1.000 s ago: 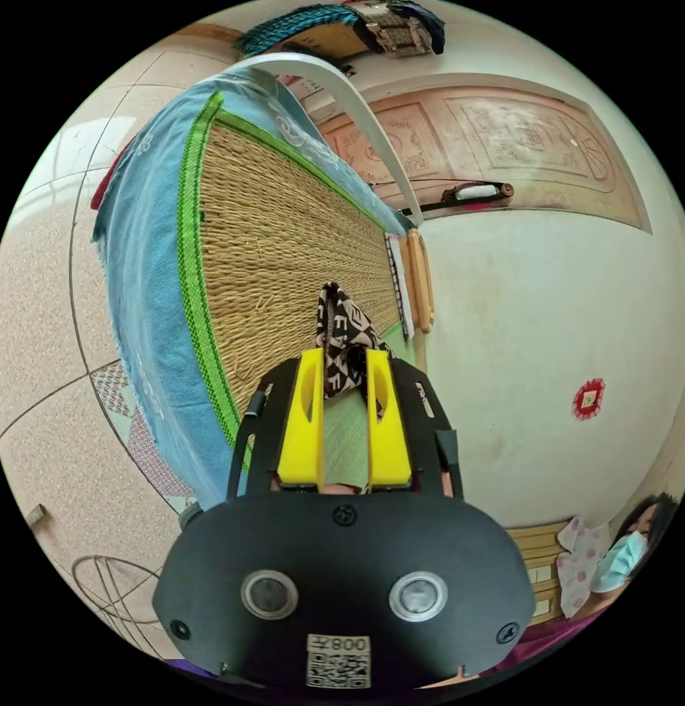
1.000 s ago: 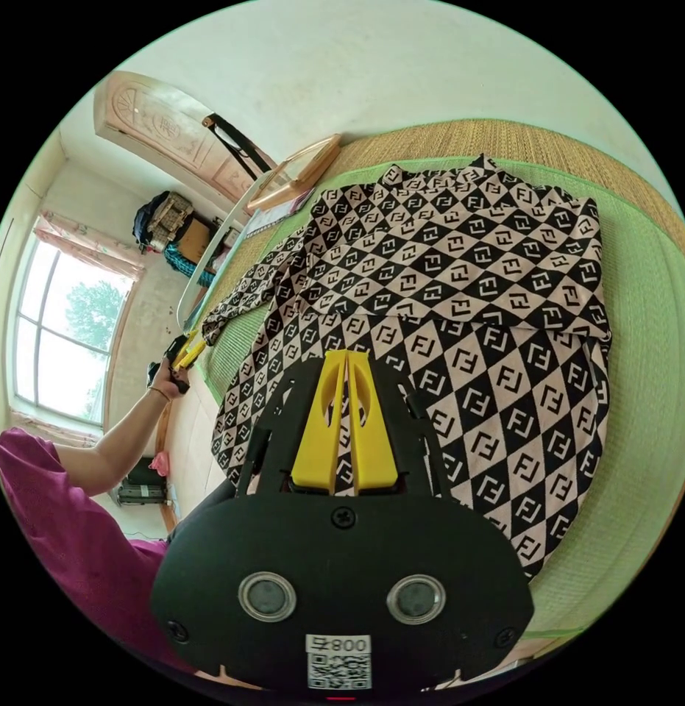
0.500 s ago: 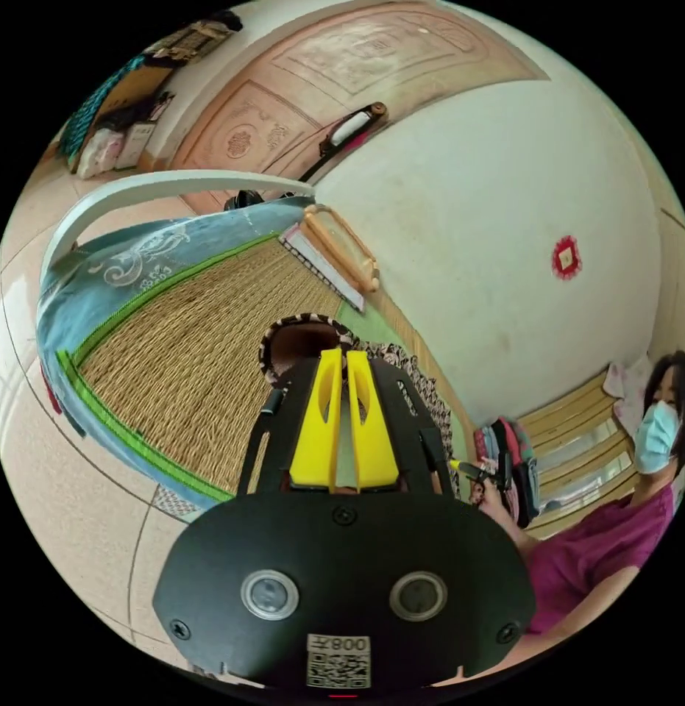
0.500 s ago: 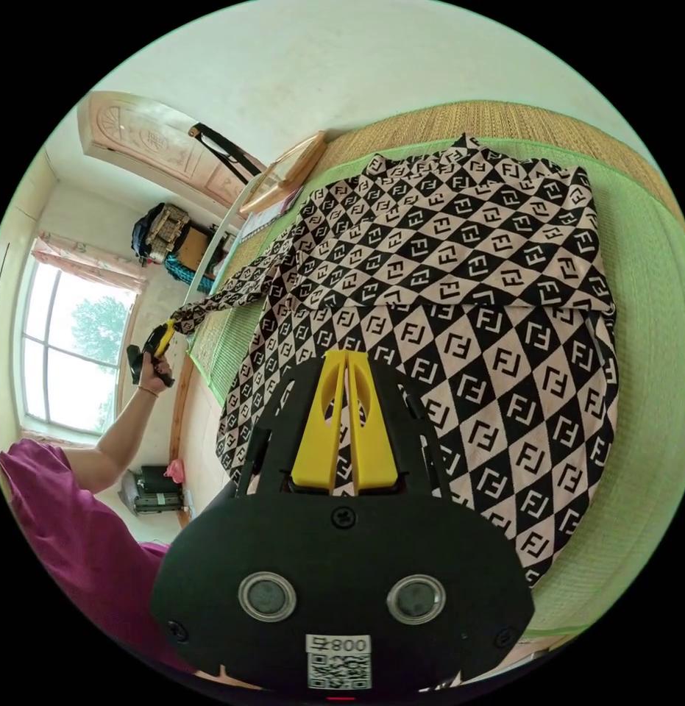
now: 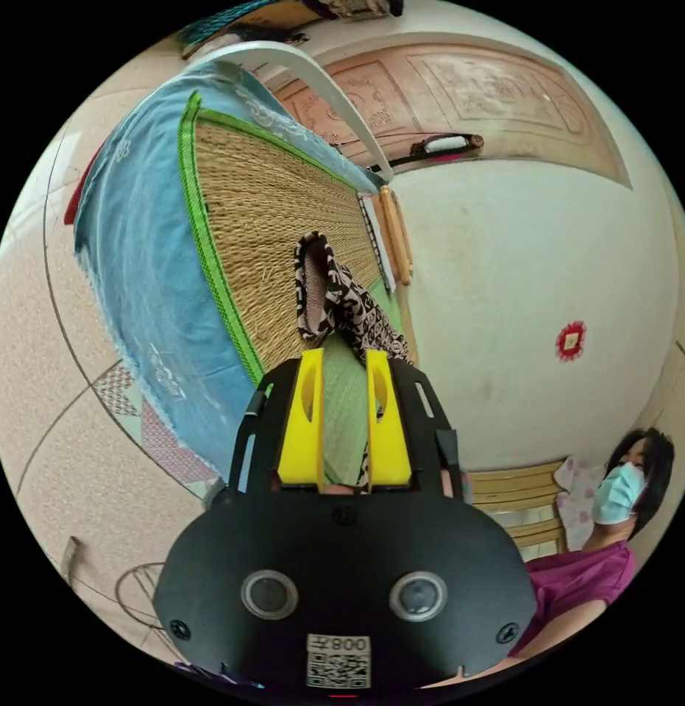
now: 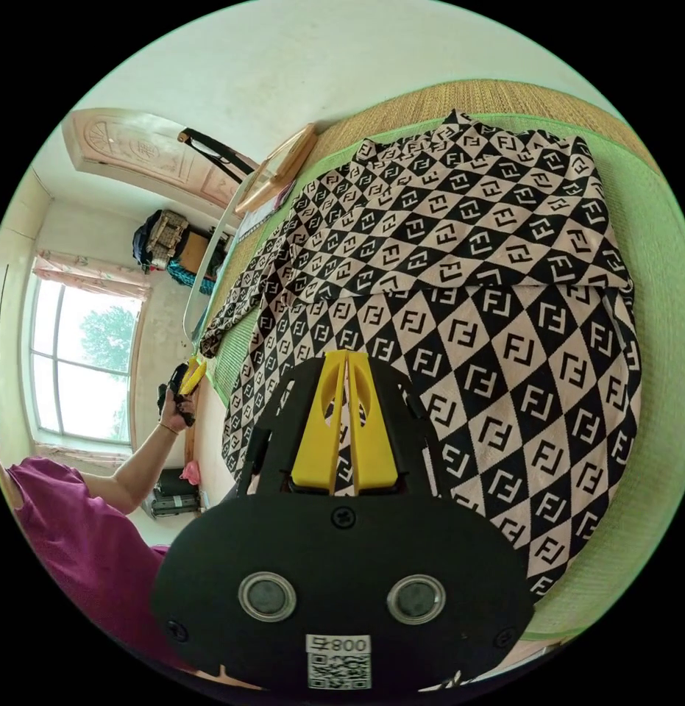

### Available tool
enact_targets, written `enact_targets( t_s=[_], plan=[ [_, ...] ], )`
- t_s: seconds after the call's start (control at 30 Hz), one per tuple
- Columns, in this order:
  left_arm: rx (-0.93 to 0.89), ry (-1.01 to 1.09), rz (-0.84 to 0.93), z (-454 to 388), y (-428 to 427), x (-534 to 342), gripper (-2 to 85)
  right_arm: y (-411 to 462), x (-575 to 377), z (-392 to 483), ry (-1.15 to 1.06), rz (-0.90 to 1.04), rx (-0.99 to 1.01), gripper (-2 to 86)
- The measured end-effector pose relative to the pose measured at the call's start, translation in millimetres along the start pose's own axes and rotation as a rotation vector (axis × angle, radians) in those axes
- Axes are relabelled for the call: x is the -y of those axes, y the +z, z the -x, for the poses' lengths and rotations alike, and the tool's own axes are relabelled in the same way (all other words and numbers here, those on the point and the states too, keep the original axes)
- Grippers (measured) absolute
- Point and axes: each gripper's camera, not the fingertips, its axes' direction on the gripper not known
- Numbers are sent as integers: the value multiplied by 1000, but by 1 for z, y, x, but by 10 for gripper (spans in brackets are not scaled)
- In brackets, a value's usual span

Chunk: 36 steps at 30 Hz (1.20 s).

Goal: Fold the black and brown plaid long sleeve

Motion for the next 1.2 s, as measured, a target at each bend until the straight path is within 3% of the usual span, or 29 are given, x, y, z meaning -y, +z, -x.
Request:
enact_targets(
  t_s=[0.1, 0.33, 0.5, 0.73, 0.93, 1.07, 1.2],
  plan=[
    [-76, -167, -63, 10, 21, 3, 118, 6, -2, 5, -8, 2, 14, 1],
    [-78, -226, -176, -5, 48, 21, 95, 15, -14, 2, -1, 4, 46, 0],
    [13, -169, -215, -47, 75, 43, 39, 22, -27, -10, 22, 15, 70, 0],
    [-114, 117, -142, -184, 163, 91, 21, 16, -37, -23, 24, -10, 89, 1],
    [-345, 567, 141, -420, 338, 96, 18, -15, -43, -42, 11, -103, 103, 6],
    [-438, 856, 560, -560, 511, -5, 18, -54, -58, -68, 28, -234, 142, 22],
    [-313, 987, 962, -581, 672, -162, 20, -93, -93, -114, 93, -363, 204, 61]
  ],
)
